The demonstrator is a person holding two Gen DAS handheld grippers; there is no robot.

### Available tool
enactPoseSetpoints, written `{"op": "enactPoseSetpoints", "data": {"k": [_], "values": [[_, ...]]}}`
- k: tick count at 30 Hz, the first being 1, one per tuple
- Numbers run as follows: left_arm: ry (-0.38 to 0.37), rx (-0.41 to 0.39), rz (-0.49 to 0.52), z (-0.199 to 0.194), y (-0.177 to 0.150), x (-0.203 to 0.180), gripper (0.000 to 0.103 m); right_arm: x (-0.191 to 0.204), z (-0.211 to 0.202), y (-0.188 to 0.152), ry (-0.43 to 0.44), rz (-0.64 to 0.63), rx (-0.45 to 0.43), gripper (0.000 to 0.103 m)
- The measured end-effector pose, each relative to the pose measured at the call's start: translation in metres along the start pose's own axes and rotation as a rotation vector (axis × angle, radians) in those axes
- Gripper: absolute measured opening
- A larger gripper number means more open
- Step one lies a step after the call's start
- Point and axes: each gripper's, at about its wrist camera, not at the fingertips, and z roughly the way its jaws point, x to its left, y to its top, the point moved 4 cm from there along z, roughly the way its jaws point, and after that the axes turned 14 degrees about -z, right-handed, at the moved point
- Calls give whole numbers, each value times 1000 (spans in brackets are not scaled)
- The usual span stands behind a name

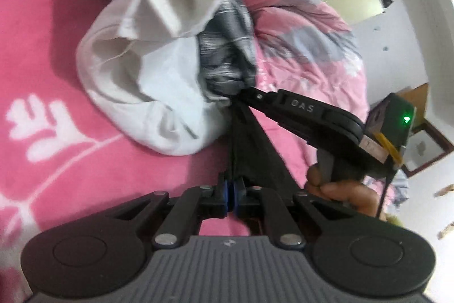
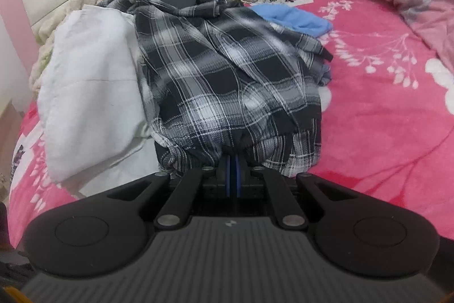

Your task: Fold clothes

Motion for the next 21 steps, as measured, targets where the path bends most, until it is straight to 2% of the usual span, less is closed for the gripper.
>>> {"op": "enactPoseSetpoints", "data": {"k": [5,8,13,15,17,21], "values": [[17,4,-31,9,5,5,5,-9,-7,-3,1,41,1,12],[5,6,-43,6,5,6,6,-23,-50,-1,-35,89,-65,24],[-32,21,-71,8,8,6,6,-36,-147,-13,-51,129,-125,25],[-41,28,-85,10,8,7,6,-29,-183,-23,-42,82,-100,25],[-45,28,-92,11,8,7,6,-9,-203,-39,-25,11,-37,25],[-62,28,-99,9,7,9,6,45,-193,-83,-22,-186,144,24]]}}
